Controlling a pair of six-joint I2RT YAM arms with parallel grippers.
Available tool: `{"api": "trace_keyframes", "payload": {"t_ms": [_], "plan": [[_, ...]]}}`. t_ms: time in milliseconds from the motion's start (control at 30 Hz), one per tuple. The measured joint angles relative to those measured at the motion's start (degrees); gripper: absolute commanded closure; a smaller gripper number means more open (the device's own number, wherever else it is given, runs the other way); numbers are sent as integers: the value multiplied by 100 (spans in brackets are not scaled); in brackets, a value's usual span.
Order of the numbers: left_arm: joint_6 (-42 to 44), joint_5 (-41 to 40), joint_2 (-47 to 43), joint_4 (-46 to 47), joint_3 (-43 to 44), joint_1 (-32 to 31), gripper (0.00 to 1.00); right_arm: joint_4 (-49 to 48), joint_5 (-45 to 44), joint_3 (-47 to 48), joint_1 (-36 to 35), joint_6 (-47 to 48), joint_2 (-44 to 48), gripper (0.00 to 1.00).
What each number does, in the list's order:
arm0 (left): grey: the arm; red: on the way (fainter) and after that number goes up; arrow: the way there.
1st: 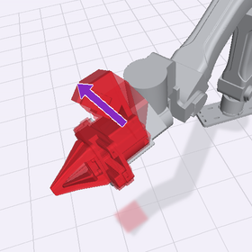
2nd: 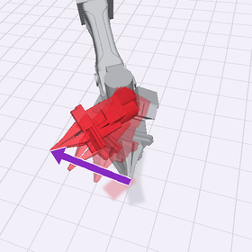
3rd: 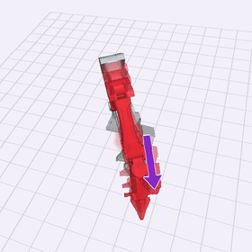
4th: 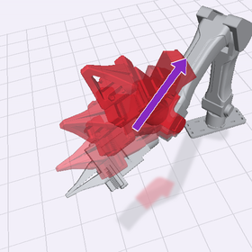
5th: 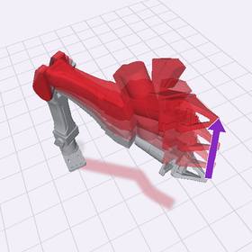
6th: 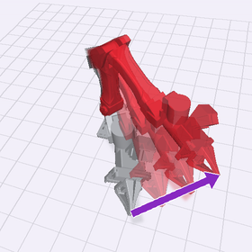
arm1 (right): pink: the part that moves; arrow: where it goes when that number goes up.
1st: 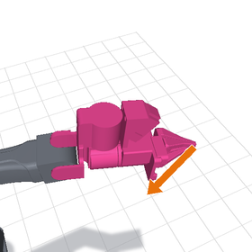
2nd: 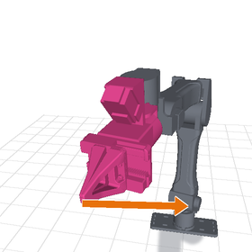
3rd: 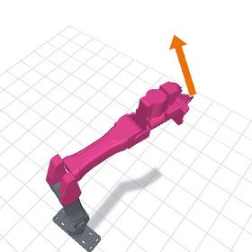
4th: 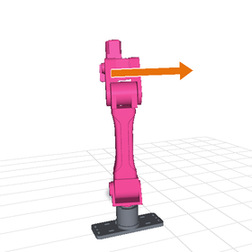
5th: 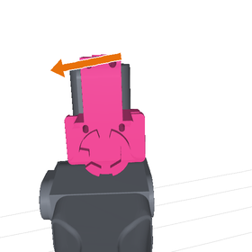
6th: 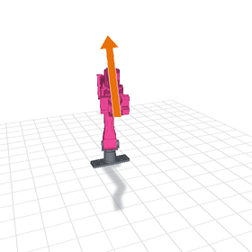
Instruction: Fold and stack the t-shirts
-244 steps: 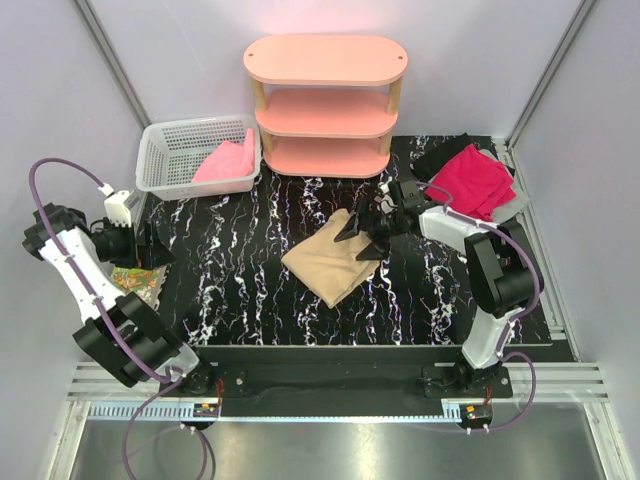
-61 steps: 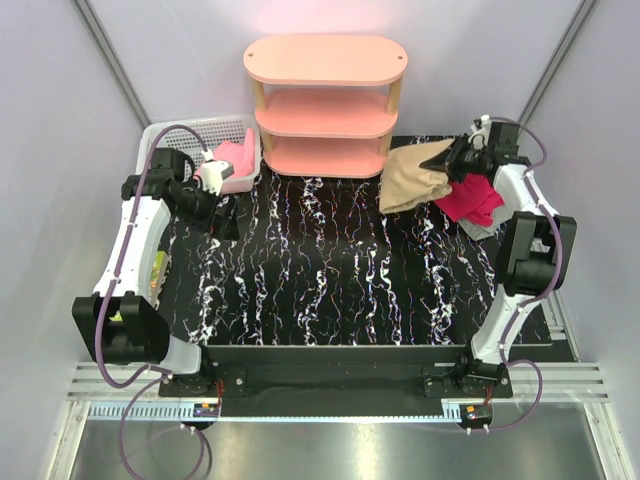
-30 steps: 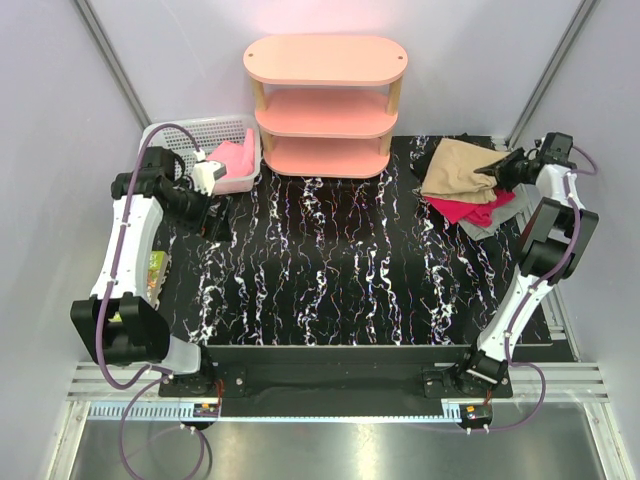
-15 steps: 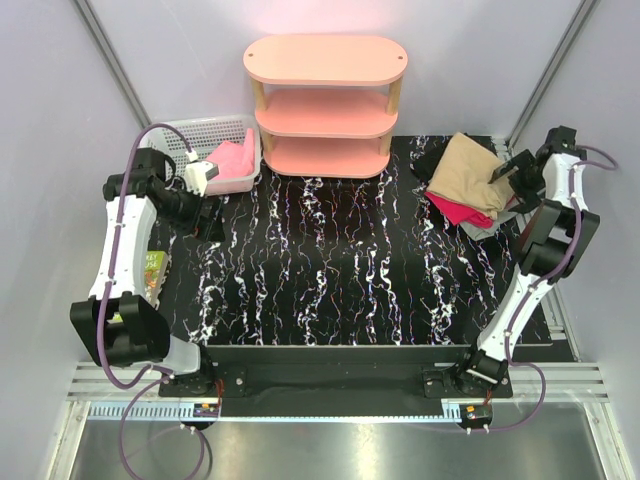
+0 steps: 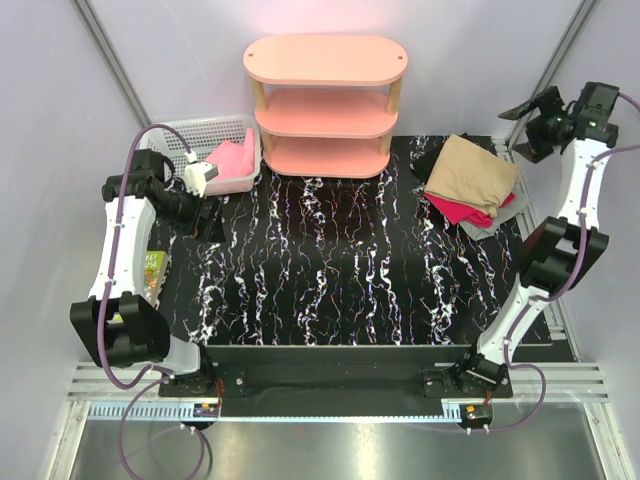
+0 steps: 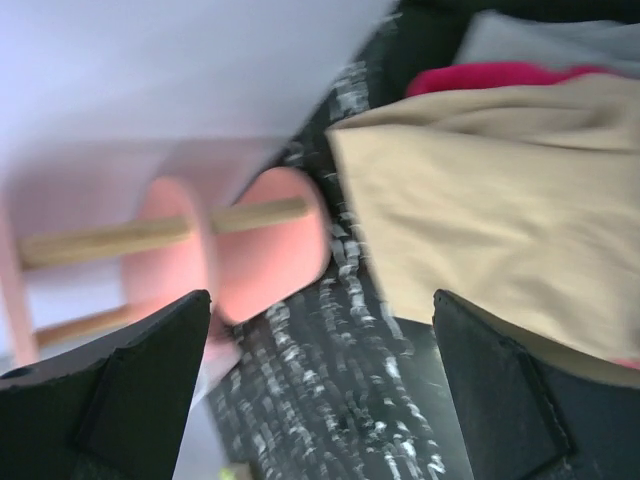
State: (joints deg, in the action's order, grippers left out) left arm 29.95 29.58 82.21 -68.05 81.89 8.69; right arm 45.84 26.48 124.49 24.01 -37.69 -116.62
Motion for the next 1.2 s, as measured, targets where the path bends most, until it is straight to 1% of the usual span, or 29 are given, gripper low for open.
{"api": "trace_keyframes", "payload": {"t_ms": [100,167,300,400,633,800,900,1033,1200], "plan": [[-2,4,0,0,0,0,1,-483,778,140,-142,-212,-535,0],[-7,4,0,0,0,0,1,-708,1069,197,-251,-273,-981,0],[-46,2,0,-2,0,0,1,-798,1244,105,-424,-299,-1869,0],[-66,2,0,-2,0,0,1,-905,1281,-199,-433,-284,-2188,0],[-109,2,-35,-4,0,0,1,-1252,1360,-573,-409,-125,-2009,0],[-133,4,-105,-15,0,0,1,-1143,1189,-643,-413,26,-1700,1],[-144,2,-190,-44,0,0,1,-986,1161,-472,-413,33,-1532,0],[-144,0,-326,-96,0,0,1,-966,1176,11,-413,13,-1502,0],[-140,-37,-531,-142,-83,0,1,-1043,1215,387,-413,-9,-1777,0]]}}
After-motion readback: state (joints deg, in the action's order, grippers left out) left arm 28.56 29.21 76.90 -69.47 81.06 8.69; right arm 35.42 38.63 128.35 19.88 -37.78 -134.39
